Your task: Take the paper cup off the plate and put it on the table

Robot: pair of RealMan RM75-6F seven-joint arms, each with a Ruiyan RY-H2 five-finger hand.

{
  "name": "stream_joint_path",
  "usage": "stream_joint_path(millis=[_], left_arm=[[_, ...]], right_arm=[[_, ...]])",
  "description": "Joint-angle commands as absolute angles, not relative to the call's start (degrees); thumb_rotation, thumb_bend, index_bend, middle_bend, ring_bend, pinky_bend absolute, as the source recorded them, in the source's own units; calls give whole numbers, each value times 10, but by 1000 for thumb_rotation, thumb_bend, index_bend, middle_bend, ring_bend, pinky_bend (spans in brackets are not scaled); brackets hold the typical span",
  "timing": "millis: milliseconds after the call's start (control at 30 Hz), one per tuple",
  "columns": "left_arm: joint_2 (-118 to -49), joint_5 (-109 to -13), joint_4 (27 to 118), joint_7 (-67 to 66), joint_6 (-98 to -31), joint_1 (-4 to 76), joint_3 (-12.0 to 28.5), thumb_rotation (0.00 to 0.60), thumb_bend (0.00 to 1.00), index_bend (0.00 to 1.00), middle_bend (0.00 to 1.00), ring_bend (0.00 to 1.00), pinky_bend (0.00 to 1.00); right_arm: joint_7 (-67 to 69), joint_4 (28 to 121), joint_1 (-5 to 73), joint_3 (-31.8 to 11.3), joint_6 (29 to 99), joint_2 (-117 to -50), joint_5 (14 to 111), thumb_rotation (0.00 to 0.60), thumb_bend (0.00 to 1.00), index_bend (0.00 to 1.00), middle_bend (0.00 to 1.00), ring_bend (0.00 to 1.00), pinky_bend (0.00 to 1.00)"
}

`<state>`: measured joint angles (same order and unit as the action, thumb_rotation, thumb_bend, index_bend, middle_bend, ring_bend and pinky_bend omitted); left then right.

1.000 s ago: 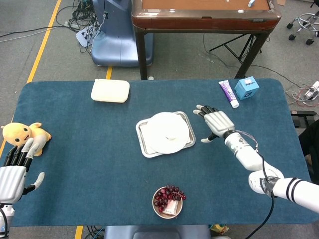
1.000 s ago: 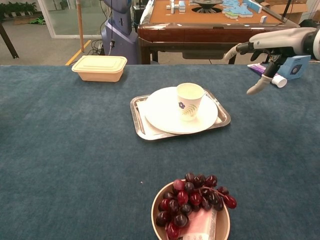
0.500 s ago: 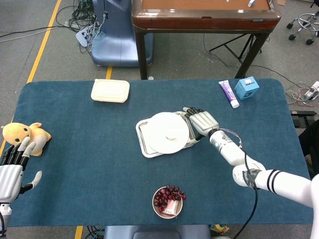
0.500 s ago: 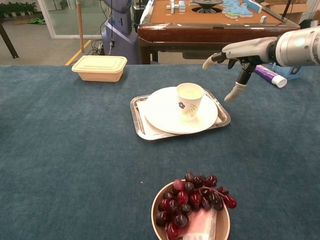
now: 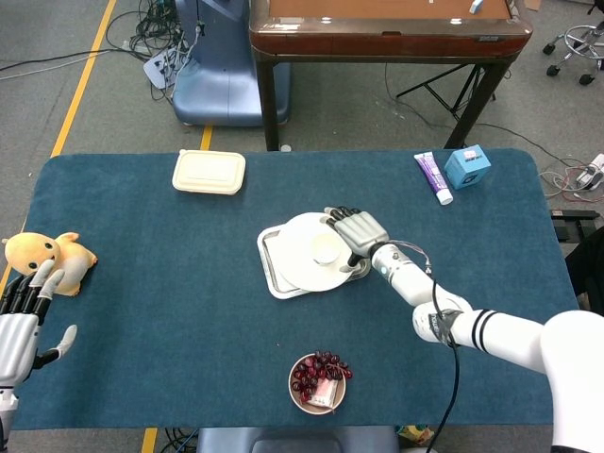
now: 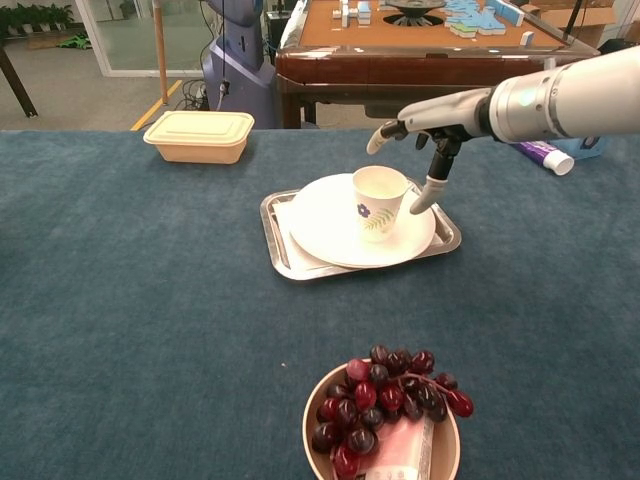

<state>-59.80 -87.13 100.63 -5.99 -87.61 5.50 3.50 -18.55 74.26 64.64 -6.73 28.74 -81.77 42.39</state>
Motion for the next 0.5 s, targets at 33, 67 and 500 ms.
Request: stream_joint_path(millis=[33,67,500], left_arm=[[-597,-873,1007,-60,-876,55,34,600,324,0,0,0,0],[-597,-873,1008,-60,-877,54,34,600,324,0,0,0,0],[-593,-881,1011,-55,-880,54,33,600,324,0,0,0,0]], right_arm=[[-186,737,654,-62,285,-824,420,600,97,0,56,0,117],[-185,734,657,-60,284,-826,418,600,97,0,56,0,117],[-183,695,683,-43,278,-855,404,600,97,115,79,0,118]])
